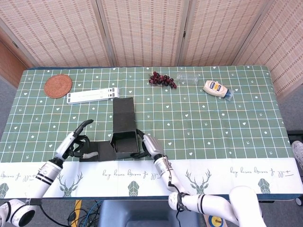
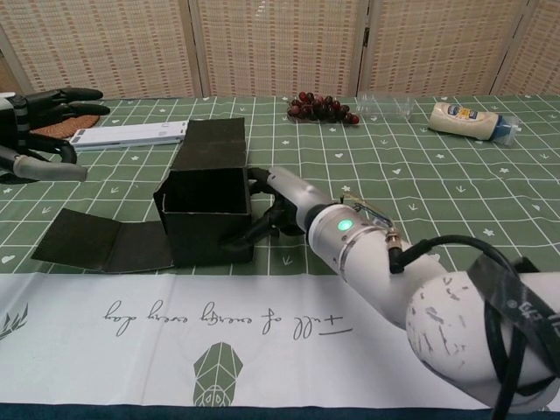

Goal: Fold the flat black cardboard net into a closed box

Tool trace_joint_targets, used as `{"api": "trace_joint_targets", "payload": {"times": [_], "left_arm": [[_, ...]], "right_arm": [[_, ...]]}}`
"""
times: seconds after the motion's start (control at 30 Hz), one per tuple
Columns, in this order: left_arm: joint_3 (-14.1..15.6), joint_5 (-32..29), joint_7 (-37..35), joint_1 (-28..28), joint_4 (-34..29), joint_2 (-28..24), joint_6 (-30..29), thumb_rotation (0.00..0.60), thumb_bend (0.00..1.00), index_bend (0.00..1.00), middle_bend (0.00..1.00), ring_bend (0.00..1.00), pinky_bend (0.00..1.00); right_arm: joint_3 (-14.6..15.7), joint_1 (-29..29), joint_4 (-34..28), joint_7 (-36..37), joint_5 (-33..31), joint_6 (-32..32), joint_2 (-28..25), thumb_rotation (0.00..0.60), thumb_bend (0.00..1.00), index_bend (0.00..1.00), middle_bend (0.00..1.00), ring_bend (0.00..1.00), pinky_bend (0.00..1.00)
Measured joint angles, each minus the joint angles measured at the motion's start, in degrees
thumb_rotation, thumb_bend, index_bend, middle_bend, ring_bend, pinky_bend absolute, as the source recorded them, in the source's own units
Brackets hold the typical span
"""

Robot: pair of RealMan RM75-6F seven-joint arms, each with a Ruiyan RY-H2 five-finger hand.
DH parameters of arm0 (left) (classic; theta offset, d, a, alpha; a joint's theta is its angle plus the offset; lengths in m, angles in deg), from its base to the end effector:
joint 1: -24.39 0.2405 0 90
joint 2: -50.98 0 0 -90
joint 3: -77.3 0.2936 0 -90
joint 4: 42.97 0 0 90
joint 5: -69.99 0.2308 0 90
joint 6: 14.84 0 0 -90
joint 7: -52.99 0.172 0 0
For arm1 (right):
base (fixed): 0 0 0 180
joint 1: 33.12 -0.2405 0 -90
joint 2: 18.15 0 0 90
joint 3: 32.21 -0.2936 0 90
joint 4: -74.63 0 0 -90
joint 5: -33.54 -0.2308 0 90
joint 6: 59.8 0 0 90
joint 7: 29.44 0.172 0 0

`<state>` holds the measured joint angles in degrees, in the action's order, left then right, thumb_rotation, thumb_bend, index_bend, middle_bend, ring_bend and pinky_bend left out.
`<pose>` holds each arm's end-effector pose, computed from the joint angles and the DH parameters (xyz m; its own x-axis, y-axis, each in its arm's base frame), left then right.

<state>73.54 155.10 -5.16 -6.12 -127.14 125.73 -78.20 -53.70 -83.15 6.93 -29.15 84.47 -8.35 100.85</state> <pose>-0.2598 0.3537 0.0454 -0.4841 0.4320 0.7609 0.8294 -0.0508 0.5564 -0.0585 -0.3810 -0.1969 -0.2503 -0.4963 0.8313 -0.9479 -0.0490 -0.3146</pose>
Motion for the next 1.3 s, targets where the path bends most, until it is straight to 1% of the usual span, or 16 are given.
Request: {"api": "trace_joint_targets", "payload": {"times": [0.13, 0.33, 0.47, 0.6, 0.7, 0.83, 0.9, 1.0, 1.17, 1.3], "left_arm": [[-0.36, -0.48, 1.65, 0.95, -0.08, -0.62, -1.38, 0.6, 0.13, 0.08, 0.07, 0.59, 0.95], [-1.61, -1.68, 5.43, 2.61, 0.36, -0.5, -4.78, 0.6, 0.13, 0.08, 0.07, 0.59, 0.95], [-2.72, -2.44, 9.14, 3.84, 1.22, 0.17, -7.89, 0.6, 0.13, 0.07, 0.07, 0.58, 0.95], [-4.36, -4.54, 13.23, 5.38, 2.54, 1.9, -11.01, 0.6, 0.13, 0.04, 0.06, 0.58, 0.95], [-5.24, -6.83, 14.71, 6.17, 3.58, 3.33, -11.17, 0.6, 0.13, 0.0, 0.03, 0.58, 0.95], [-6.18, -8.88, 15.56, 6.71, 4.99, 5.31, -10.5, 0.6, 0.13, 0.0, 0.01, 0.58, 0.95], [-6.82, -9.72, 15.75, 6.74, 5.37, 6.41, -10.06, 0.6, 0.13, 0.0, 0.0, 0.58, 0.95], [-7.74, -10.32, 15.73, 6.59, 5.06, 7.96, -9.7, 0.6, 0.13, 0.0, 0.0, 0.58, 0.95], [-8.95, -9.09, 16.61, 5.5, 3.65, 10.77, -10.26, 0.6, 0.13, 0.0, 0.0, 0.58, 0.95], [-9.96, -7.18, 17.48, 4.52, 1.17, 12.47, -11.64, 0.6, 0.13, 0.0, 0.0, 0.58, 0.95]], "right_arm": [[-0.62, 1.63, -1.85, 2.49, 0.78, 0.5, -1.41, 0.6, 0.38, 0.35, 0.45, 0.85, 1.0], [-1.95, 6.06, -9.2, 9.04, 2.23, 1.11, -6.51, 0.6, 0.39, 0.36, 0.46, 0.85, 1.0], [-3.34, 9.37, -14.44, 16.53, 3.43, 0.85, -10.25, 0.6, 0.39, 0.37, 0.47, 0.85, 1.0], [-4.65, 12.39, -18.68, 24.74, 4.9, -0.08, -13.49, 0.6, 0.39, 0.38, 0.48, 0.85, 1.0], [-5.57, 14.52, -21.55, 31.28, 6.43, -1.01, -15.57, 0.6, 0.39, 0.38, 0.49, 0.85, 1.0], [-6.24, 17.09, -24.43, 39.21, 10.31, -1.5, -17.68, 0.6, 0.39, 0.38, 0.5, 0.85, 1.0], [-6.22, 18.22, -25.46, 42.52, 13.06, -1.41, -18.46, 0.6, 0.39, 0.38, 0.5, 0.85, 1.0], [-5.51, 19.12, -26.26, 45.36, 16.1, -1.18, -19.07, 0.6, 0.39, 0.38, 0.5, 0.85, 1.0], [-3.36, 18.85, -25.28, 45.63, 18.38, -0.09, -17.71, 0.6, 0.39, 0.38, 0.5, 0.85, 1.0], [-1.92, 18.17, -23.81, 44.67, 19.32, 0.94, -16.04, 0.6, 0.39, 0.38, 0.5, 0.85, 1.0]]}}
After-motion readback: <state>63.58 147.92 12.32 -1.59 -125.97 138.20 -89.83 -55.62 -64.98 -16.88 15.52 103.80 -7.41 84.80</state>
